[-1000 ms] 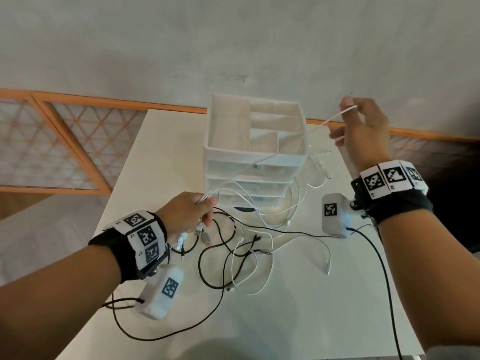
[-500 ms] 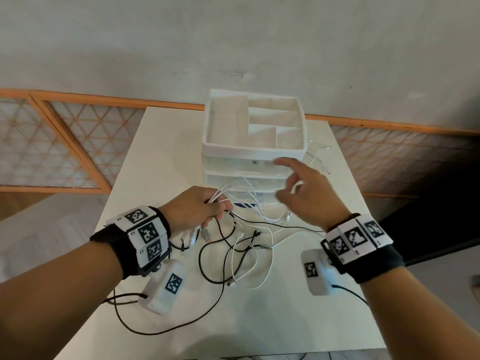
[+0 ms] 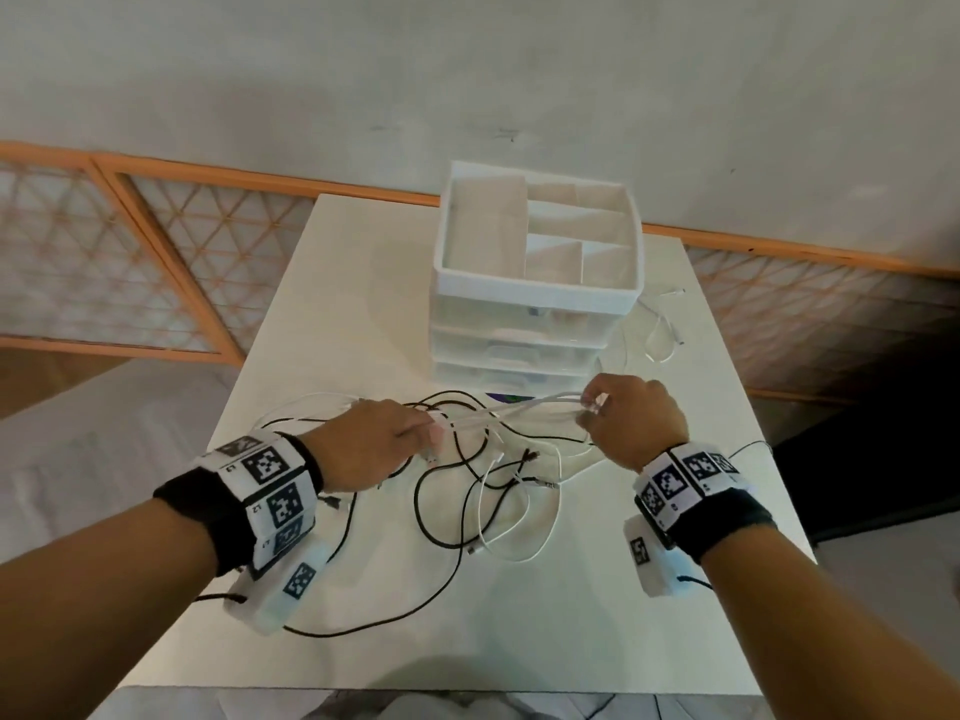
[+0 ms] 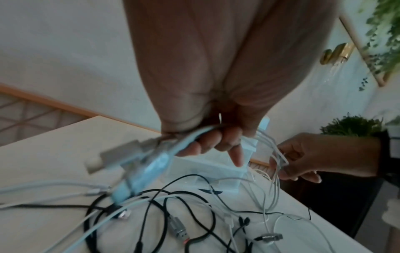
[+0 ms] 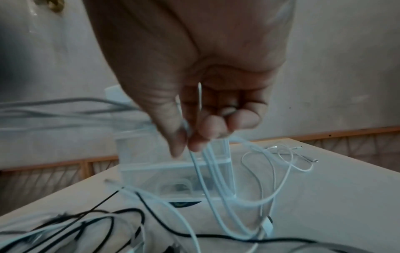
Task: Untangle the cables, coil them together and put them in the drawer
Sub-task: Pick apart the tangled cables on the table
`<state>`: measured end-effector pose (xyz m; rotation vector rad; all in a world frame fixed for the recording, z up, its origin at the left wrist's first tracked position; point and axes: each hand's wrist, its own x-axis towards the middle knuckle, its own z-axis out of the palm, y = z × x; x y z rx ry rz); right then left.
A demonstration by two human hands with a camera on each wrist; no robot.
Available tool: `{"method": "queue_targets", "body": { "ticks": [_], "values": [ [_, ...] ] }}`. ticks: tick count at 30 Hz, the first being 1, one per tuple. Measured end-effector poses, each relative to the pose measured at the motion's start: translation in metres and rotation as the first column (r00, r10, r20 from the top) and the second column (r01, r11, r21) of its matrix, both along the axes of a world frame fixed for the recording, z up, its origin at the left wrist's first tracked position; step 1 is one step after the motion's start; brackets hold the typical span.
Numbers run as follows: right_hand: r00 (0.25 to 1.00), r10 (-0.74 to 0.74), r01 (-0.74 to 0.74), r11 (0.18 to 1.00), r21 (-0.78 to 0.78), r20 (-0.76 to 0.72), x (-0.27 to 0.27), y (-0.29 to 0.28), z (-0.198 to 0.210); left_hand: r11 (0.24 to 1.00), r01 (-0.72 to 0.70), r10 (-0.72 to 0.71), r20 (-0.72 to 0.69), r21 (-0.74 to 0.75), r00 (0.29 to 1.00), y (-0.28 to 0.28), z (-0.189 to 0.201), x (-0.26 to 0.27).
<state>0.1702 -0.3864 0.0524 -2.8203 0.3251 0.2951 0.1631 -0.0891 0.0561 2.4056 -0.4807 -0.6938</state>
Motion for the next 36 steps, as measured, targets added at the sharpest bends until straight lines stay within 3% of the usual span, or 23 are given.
{"method": "queue_targets", "body": {
  "ticks": [3,8,12,14,16,19,23,27,29,32,36],
  "values": [
    [0.977,0.194,-0.196,0.981,-0.012,-0.083,-0.012,0.017,0.001,1.0,0.013,-0.009,0.166,-0.026,0.986,0.0,-0.007,-0.004],
    [0.907,0.412,-0.38,0.891,0.249,-0.087,-0.029,0.071,-0.009,0.993,0.11,-0.086,0.344,-0.051,0.935,-0.017,0.005,-0.004],
    [0.957,0.266,-0.234,0.945,0.23,-0.119,-0.02,0.053,-0.023,0.996,0.094,-0.093,0.259,0.009,0.961,-0.014,0.002,-0.005],
    [0.989,0.069,-0.09,0.982,0.166,0.127,-0.015,0.033,-0.028,0.999,0.037,-0.041,0.142,0.034,0.989,-0.01,-0.005,-0.007],
    [0.943,-0.046,-0.032,0.973,0.227,0.329,-0.023,0.025,-0.036,0.997,-0.008,0.003,0.063,0.074,0.998,-0.007,-0.015,-0.011],
    [0.961,0.067,-0.141,0.952,0.27,0.267,-0.047,0.034,-0.052,0.993,-0.109,0.108,0.023,0.053,0.994,-0.001,-0.03,-0.015],
    [0.953,0.079,-0.153,0.959,0.24,0.292,-0.081,0.058,-0.076,0.931,-0.364,0.364,0.043,-0.008,0.931,0.007,-0.035,-0.015],
    [0.965,0.226,-0.214,0.972,0.1,-0.132,-0.086,0.08,-0.095,0.911,-0.408,0.411,0.086,-0.051,0.907,0.002,-0.023,-0.011],
    [0.949,0.224,-0.202,0.973,0.116,-0.224,-0.081,0.084,-0.099,0.922,-0.382,0.386,0.063,-0.058,0.921,-0.006,-0.012,-0.008],
    [0.972,0.165,-0.147,0.982,0.12,-0.166,-0.072,0.082,-0.09,0.913,-0.389,0.392,0.003,-0.12,0.92,-0.013,-0.001,-0.005],
    [0.987,0.116,-0.142,0.952,0.273,0.112,-0.052,0.065,-0.043,0.9,-0.369,0.371,-0.035,-0.231,0.928,-0.013,0.006,-0.001]
  ]
}}
